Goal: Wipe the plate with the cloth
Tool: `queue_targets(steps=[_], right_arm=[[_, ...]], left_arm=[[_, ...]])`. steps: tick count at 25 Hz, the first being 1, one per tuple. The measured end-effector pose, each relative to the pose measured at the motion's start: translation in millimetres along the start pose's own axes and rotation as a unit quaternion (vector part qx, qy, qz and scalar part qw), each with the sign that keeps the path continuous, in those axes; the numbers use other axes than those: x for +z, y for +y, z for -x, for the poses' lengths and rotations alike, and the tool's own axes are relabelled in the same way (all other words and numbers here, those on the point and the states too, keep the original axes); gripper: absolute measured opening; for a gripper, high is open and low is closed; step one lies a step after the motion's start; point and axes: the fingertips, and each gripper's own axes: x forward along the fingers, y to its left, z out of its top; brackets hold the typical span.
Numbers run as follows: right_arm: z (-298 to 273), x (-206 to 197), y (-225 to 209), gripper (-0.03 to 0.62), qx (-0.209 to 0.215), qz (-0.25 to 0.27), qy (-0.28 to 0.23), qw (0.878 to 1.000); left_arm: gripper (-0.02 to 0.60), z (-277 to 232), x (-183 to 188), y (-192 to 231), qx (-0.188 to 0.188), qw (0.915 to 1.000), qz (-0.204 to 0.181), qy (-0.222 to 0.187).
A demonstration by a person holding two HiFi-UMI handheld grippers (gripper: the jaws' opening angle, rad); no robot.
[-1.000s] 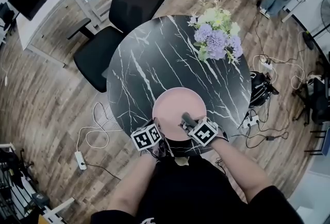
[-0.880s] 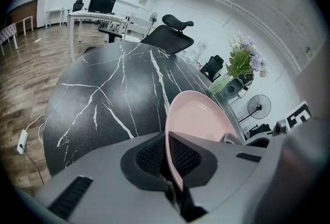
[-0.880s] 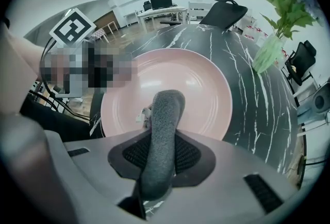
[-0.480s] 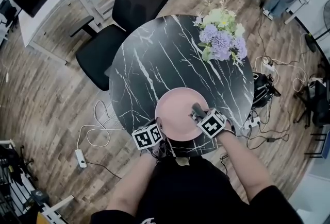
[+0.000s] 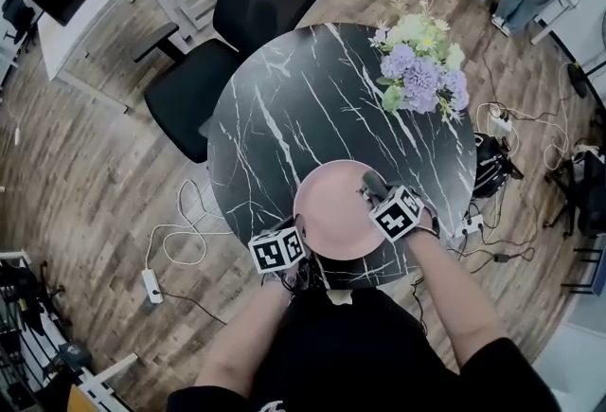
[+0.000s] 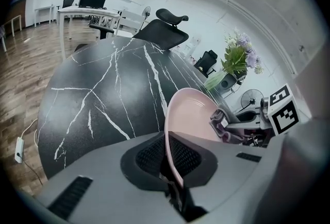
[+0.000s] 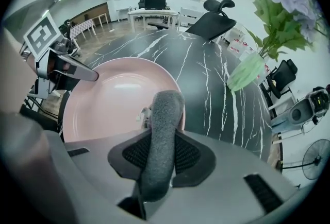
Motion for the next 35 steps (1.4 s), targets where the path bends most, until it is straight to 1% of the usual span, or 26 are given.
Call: queue_targets(steps=[3,8,15,22,26,35], right_arm=[[-5,10,-4,0.106,-0.016,0.02,-0.003,1.0],[-12,29,-5,0.106,-0.035,0.044,-0.01,0.998],[-23,62,4,0.106,-0.043,0.071,-0.025,0.996],[-29,88,29,0.106,-0.027,0.09,-0.043,0.995],[-32,103,49,0.106,-0.019,0.111,-0.054,0.992],[-32,113,92,0.104,0.014,0.155,-0.082,0.984]], left_arm=[[0.029,4,3,4,0.015,0.9998,-0.012,0.005],[0.031,1,1,-1,0.002,0.9998,-0.017,0.011],[0.031,1,2,1,0.001,0.9998,-0.014,0.014],[0.031,0,1,2,-0.001,0.9998,-0.007,0.017],[0.031,0,1,3,0.001,0.9999,-0.002,0.014],[0.029,0,1,3,0.001,0.9999,0.01,0.008]])
